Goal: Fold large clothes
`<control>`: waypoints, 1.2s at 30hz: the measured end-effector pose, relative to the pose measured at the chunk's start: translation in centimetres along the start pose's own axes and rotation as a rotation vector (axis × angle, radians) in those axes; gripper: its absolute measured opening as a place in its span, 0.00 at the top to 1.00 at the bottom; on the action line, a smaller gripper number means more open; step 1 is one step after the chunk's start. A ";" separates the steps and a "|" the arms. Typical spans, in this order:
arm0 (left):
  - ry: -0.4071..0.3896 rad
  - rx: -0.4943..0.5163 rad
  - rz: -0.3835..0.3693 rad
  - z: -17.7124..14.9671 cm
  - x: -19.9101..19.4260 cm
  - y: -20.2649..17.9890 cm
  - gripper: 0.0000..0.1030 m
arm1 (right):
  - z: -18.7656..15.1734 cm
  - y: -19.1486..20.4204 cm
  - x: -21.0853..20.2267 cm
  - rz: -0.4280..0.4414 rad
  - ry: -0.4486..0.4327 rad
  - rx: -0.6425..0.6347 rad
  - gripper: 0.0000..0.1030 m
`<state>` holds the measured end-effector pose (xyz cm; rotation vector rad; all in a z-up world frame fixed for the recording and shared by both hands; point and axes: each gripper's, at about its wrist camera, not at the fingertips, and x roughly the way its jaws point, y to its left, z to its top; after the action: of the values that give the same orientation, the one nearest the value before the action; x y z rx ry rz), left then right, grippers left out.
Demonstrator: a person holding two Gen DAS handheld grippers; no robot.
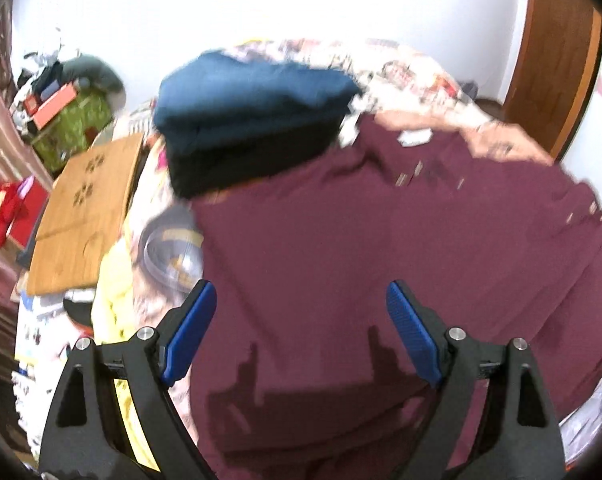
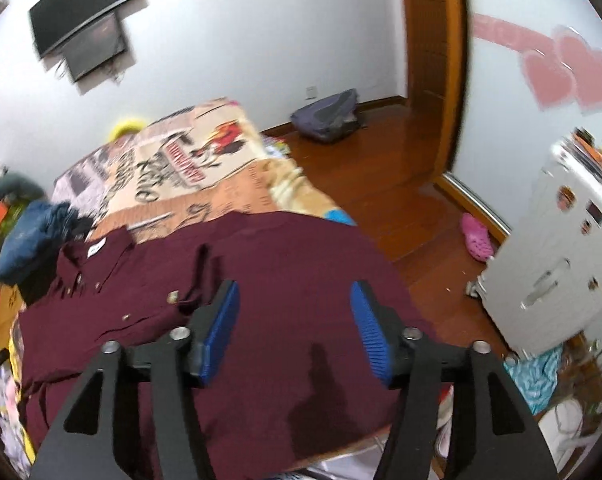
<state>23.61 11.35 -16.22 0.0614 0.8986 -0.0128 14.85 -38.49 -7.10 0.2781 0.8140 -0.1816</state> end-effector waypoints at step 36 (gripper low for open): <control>0.171 0.106 -0.308 3.8 8.6 -16.3 0.15 | -6.4 -13.6 6.9 0.069 0.144 0.625 0.90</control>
<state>31.32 -5.01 -21.42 0.0224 1.0709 -0.3470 11.47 -49.69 -18.77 0.9150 0.8734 -0.3530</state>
